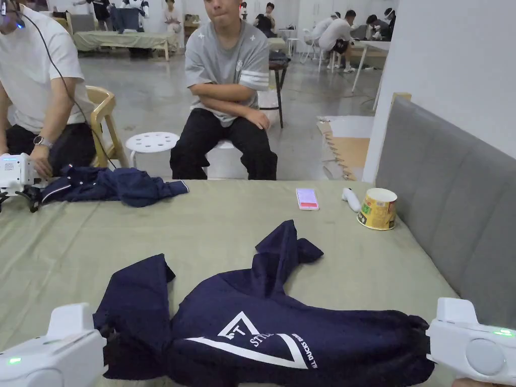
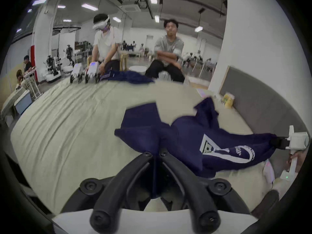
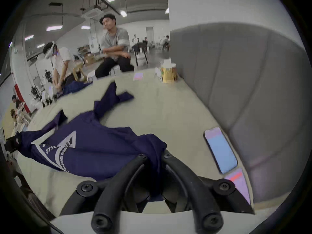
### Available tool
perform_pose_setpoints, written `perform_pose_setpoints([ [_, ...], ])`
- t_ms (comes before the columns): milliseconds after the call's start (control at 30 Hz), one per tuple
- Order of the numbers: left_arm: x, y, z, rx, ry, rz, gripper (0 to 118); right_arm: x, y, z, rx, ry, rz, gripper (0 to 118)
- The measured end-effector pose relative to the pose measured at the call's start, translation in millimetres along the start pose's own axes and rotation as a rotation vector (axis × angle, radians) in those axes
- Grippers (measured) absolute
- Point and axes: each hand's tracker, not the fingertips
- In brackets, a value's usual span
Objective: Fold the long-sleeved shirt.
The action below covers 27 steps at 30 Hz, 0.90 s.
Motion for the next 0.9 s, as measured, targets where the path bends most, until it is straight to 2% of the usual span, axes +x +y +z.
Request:
perform_pose_setpoints([
  [167, -12, -67, -18, -0.233, 0.011, -0.009, 7, 2, -56, -35, -0.227, -0.041, 0.125, 9],
  [333, -10, -85, -30, -0.26, 0.041, -0.036, 9, -6, -71, -62, -0.313, -0.048, 0.194, 9],
  [367, -10, -84, -29, -0.259, 0.033, -0.026, 21, -8, -69, -62, -0.317, -0.047, 0.194, 9],
  [400, -10, -81, -23, -0.236, 0.021, -0.006, 39, -7, -68, -60, -0.316, -0.047, 0.192, 10],
  [433, -10, -78, -19, -0.217, 0.009, 0.006, 76, -7, -65, -56, -0.311, -0.048, 0.182, 15],
  [467, -11, -74, -14, -0.197, -0.005, 0.016, 99, -5, -61, -47, -0.286, -0.038, 0.157, 28],
  [500, -12, -70, -9, -0.175, -0.013, 0.015, 110, -2, -57, -39, -0.254, -0.025, 0.122, 49],
  [533, -13, -66, -4, -0.149, -0.014, 0.017, 110, 1, -52, -30, -0.223, -0.013, 0.08, 49],
  [567, -14, -60, 5, -0.093, -0.025, 0.012, 111, 5, -48, -19, -0.182, -0.004, 0.032, 59],
  [600, -14, -54, 10, -0.076, -0.005, 0.001, 110, 9, -43, -8, -0.141, 0.018, -0.019, 78],
  [633, -14, -49, 14, -0.066, 0.009, 0.012, 109, 12, -37, 7, -0.084, 0.035, -0.081, 112],
  [667, -15, -43, 17, -0.059, 0.013, 0.023, 109, 17, -31, 24, 0.002, 0.086, -0.125, 118],
  [733, -14, -32, 23, -0.056, 0.004, 0.023, 109, 18, -19, 45, 0.032, 0.148, -0.203, 118],
  [800, -7, -24, 31, -0.039, -0.009, 0.011, 108, 13, -6, 61, 0.012, 0.138, -0.231, 118],
  [833, -3, -20, 36, -0.018, -0.037, -0.016, 97, 11, 0, 67, -0.037, 0.137, -0.21, 118],
  [867, 2, -18, 40, 0.006, -0.048, -0.048, 77, 10, 3, 70, -0.09, 0.144, -0.169, 115],
  [900, 9, -16, 42, 0.023, -0.04, -0.07, 44, 7, 4, 73, -0.062, 0.15, -0.148, 106],
])
